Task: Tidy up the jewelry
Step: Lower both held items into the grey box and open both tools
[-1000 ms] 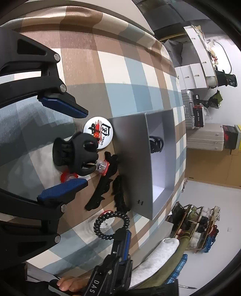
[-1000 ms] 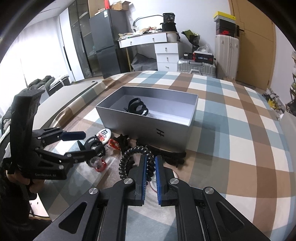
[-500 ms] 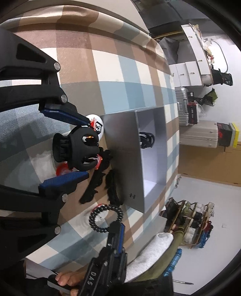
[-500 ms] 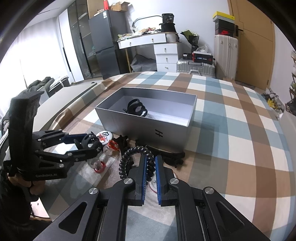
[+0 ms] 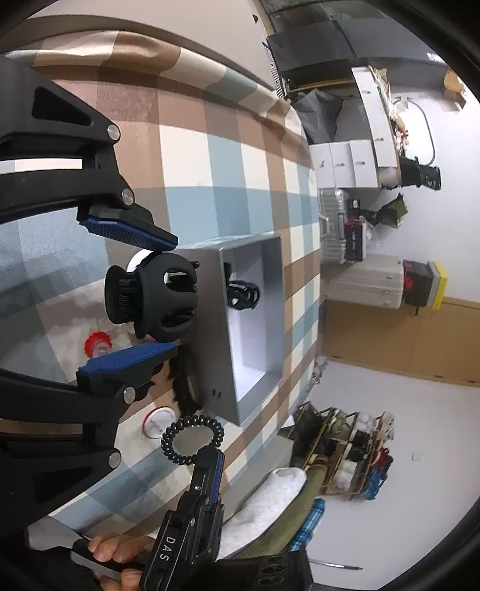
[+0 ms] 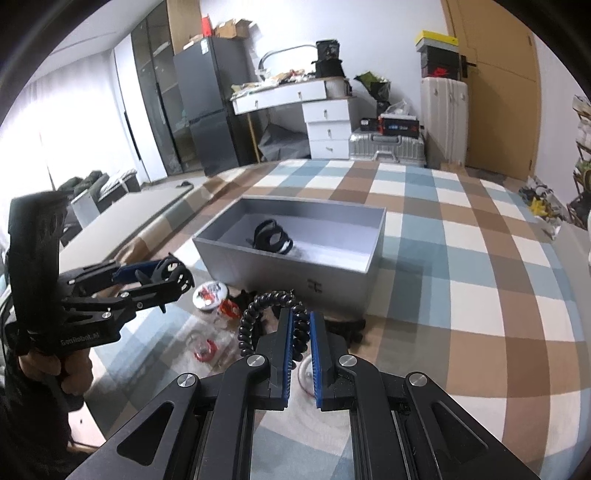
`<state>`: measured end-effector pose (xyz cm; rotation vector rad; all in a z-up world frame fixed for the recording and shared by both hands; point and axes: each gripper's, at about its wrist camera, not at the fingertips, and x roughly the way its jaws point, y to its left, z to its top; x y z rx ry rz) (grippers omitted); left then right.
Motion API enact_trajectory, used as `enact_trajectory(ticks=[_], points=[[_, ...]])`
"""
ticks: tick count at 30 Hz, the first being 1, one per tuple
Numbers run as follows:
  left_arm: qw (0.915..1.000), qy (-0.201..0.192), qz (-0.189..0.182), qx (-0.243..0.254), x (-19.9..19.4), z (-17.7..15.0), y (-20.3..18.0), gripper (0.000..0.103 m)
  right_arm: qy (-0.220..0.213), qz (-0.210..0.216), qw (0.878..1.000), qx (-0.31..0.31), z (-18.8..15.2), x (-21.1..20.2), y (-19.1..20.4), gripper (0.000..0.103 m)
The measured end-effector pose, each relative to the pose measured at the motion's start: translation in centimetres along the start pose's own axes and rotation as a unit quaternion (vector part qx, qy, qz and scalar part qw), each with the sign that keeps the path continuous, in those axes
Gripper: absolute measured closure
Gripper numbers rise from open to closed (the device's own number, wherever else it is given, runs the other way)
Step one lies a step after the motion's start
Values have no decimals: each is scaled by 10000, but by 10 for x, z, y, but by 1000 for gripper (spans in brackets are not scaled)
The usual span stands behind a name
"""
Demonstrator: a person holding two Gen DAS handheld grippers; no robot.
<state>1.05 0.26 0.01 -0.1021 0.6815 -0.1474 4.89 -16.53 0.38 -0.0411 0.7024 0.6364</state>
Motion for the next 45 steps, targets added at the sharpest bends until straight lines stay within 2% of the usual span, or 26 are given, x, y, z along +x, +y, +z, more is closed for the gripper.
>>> enact_trajectory(ticks=[12, 19, 23, 32, 45], points=[[9994, -294, 102, -135, -1, 20, 2, 58, -550, 7, 9970, 544, 24, -5, -6, 95], [9989, -430, 115, -115, 4, 34, -3, 58, -751, 36, 9908, 1128, 35, -3, -25, 95], [9986, -513, 112, -92, 8, 41, -4, 58, -765, 57, 9880, 1344, 38, 1, -31, 95], [9982, -546, 206, -104, 19, 49, -5, 58, -801, -7, 9869, 1398, 43, 7, -30, 95], [9987, -327, 385, -29, 45, 48, -12, 58, -645, -22, 9879, 1409, 45, 28, -30, 95]])
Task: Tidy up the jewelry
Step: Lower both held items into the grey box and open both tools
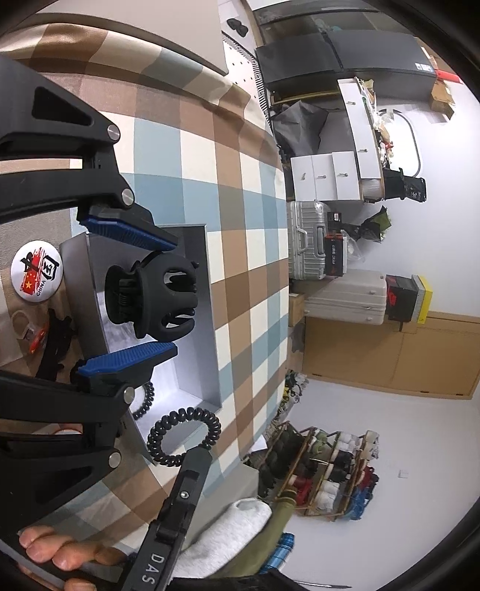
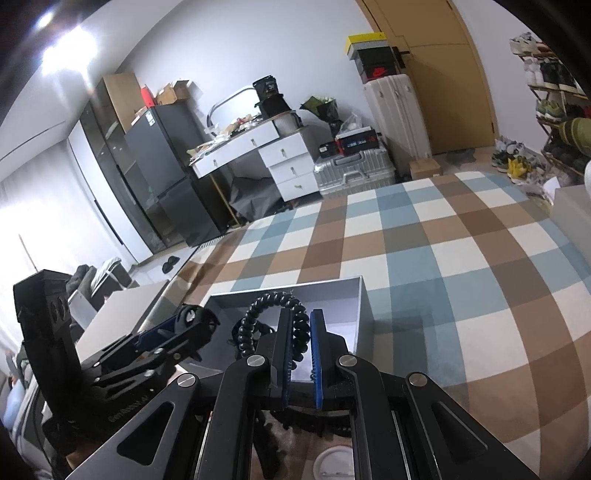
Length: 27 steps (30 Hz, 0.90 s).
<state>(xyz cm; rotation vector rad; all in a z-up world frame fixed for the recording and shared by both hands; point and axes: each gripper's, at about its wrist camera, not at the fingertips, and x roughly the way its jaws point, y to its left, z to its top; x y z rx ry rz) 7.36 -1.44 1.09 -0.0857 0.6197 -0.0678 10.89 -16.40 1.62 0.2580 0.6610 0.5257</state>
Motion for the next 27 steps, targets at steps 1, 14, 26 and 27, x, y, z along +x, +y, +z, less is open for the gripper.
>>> enact_trajectory(ticks=[1, 14, 26, 27], points=[[10000, 16, 0, -2, 1, 0, 0, 58, 12, 2, 10000, 4, 0, 1, 0, 95], [9998, 193, 60, 88, 14, -5, -4, 58, 159, -82, 9998, -53, -5, 12, -2, 95], [9996, 211, 90, 185, 17, -7, -10, 58, 215, -104, 9997, -76, -7, 17, -2, 95], [9996, 213, 85, 180, 16, -7, -11, 58, 218, -103, 9997, -73, -8, 17, -2, 95]])
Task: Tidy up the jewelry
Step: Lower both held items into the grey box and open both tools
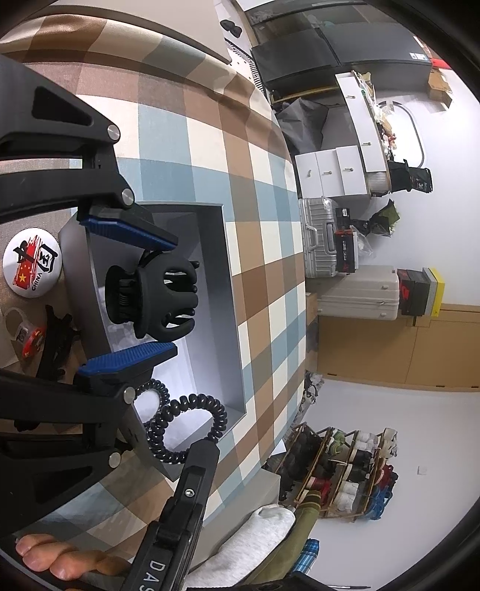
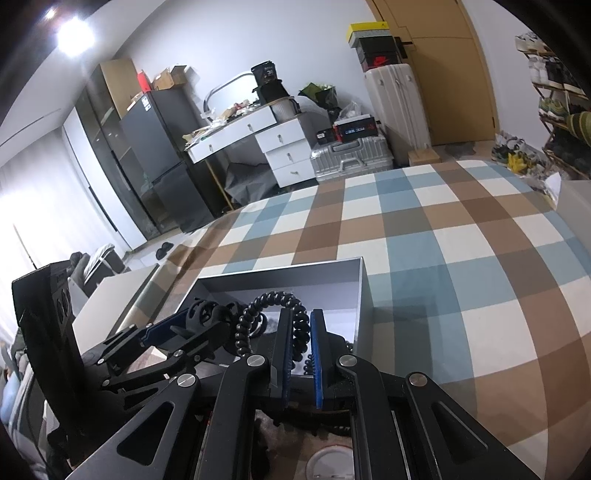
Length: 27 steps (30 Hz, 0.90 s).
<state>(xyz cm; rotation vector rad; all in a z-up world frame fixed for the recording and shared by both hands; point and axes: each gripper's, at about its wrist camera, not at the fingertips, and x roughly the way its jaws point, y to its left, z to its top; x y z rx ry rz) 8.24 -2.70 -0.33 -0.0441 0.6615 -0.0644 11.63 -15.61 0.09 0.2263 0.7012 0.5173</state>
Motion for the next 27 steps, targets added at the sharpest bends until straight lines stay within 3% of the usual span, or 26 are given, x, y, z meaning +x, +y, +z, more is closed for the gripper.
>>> enact_trajectory(ticks=[21, 27], points=[[9999, 17, -130, 9, 4, 0, -4, 58, 95, -58, 9999, 19, -2, 5, 1, 94], [9997, 66, -230, -93, -1, 0, -2, 57, 95, -11, 9999, 32, 0, 0, 0, 90]])
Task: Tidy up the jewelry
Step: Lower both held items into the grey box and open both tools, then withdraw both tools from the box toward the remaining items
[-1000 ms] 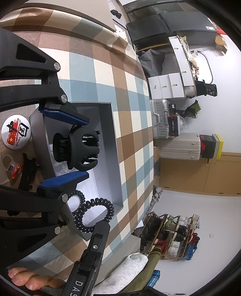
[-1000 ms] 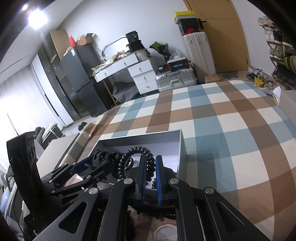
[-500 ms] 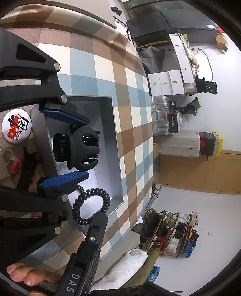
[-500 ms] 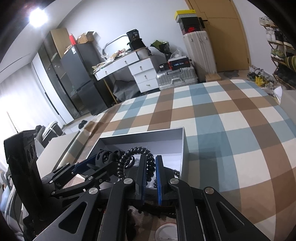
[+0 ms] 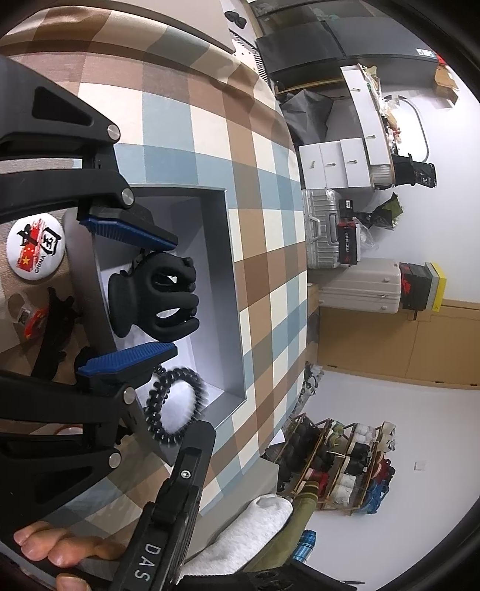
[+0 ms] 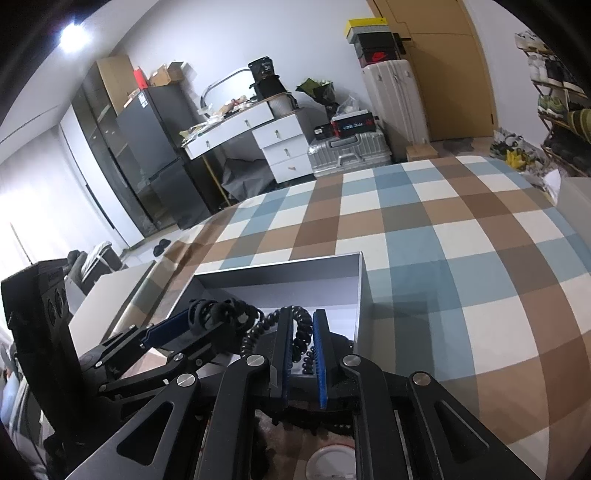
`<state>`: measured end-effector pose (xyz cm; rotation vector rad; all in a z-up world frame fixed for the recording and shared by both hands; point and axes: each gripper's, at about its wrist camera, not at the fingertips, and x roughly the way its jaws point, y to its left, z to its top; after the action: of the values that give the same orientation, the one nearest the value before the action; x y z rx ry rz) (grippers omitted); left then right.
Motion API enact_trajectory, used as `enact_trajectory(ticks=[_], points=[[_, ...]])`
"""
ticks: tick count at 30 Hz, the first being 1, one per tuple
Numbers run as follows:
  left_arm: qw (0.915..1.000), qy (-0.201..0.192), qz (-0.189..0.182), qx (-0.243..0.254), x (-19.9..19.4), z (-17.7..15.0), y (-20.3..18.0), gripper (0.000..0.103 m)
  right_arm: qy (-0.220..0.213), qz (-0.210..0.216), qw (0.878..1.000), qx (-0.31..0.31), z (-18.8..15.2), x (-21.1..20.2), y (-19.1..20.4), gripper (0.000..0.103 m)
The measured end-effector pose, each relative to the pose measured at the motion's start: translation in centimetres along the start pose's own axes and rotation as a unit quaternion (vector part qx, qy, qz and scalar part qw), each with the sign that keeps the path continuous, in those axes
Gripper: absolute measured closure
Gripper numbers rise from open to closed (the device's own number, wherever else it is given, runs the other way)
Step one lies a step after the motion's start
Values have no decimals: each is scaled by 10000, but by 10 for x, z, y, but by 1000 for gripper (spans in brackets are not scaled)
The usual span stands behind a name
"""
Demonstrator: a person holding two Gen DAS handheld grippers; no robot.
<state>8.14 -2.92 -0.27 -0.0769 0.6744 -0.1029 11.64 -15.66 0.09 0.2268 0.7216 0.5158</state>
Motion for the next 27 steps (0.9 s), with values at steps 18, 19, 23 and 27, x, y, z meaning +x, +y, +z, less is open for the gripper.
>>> enact_trajectory(ticks=[18, 19, 23, 27], points=[[9995, -160, 91, -241, -48, -22, 12, 1, 402, -433, 9973, -445, -22, -28, -5, 2], [9995, -169, 78, -268, -50, -24, 13, 1, 450, -476, 9968, -465, -24, -28, -6, 2], [9996, -84, 197, -169, -52, -30, 13, 1, 602, -569, 9951, -533, -36, -28, -9, 2], [9995, -34, 254, -157, -50, -30, 15, 1, 886, -698, 9904, -803, -44, -20, -6, 2]])
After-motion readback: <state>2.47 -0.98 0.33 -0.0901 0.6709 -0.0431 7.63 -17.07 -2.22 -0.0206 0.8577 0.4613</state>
